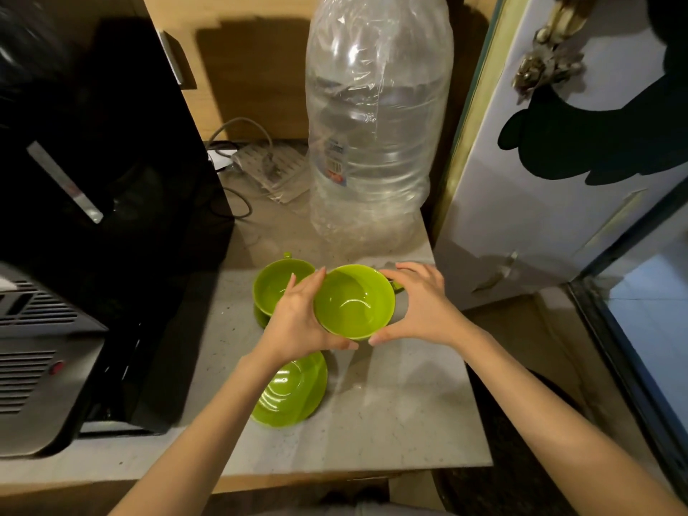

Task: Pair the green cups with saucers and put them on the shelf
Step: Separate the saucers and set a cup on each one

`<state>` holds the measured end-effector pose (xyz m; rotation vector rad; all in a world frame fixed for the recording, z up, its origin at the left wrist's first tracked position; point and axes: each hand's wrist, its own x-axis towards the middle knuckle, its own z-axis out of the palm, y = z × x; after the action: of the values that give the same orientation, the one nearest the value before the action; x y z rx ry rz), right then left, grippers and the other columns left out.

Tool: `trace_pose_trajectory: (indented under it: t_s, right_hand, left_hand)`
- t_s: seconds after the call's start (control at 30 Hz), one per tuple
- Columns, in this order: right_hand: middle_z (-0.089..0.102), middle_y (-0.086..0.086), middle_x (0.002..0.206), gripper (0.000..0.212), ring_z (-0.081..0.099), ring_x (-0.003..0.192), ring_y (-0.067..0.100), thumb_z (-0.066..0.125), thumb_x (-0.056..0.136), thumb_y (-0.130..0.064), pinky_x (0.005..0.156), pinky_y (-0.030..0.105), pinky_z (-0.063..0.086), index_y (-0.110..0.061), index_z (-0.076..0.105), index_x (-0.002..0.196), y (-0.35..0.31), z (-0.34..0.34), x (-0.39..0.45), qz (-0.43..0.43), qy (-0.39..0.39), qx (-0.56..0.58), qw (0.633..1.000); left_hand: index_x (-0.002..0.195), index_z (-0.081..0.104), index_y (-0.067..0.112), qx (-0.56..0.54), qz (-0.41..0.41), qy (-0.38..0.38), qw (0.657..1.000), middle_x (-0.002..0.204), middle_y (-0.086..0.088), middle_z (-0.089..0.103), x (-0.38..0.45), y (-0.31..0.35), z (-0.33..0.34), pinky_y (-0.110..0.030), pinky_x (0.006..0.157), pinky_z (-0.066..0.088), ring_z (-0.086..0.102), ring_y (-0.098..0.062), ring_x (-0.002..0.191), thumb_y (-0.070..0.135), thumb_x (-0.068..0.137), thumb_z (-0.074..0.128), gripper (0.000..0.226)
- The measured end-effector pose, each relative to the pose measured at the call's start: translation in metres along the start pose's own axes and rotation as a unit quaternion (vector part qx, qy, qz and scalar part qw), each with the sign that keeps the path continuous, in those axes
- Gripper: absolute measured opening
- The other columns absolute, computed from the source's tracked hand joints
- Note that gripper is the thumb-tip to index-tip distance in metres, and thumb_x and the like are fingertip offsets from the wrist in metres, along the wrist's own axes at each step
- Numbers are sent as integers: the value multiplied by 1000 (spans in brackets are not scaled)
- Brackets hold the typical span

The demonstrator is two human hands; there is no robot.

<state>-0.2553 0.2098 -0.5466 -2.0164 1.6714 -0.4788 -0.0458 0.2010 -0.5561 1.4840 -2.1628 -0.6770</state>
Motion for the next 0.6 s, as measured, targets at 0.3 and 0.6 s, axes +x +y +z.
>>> trace_pose_trajectory:
  t_s: [0.3, 0.6]
  right_hand:
    - [42, 2, 138, 116, 21, 137, 14, 62, 30, -75, 108, 27, 3, -26, 42, 133, -44, 32, -15, -58, -38, 6, 998]
    - [43, 1, 138, 117, 25, 135, 15, 56, 29, -79, 114, 38, 4, -26, 41, 133, -59, 73, -22, -82, -89, -3, 993]
  left_hand:
    - [142, 26, 8, -23, -35, 33, 999, 148, -8, 34, -63, -18, -28, -22, 108, 2, 15, -3, 125, 63, 30, 71, 132]
    - [141, 26, 6, -27, -85, 2, 996, 143, -10, 43, -106, -47, -24, -22, 111, 12, 36, -13, 130, 67, 32, 65, 131]
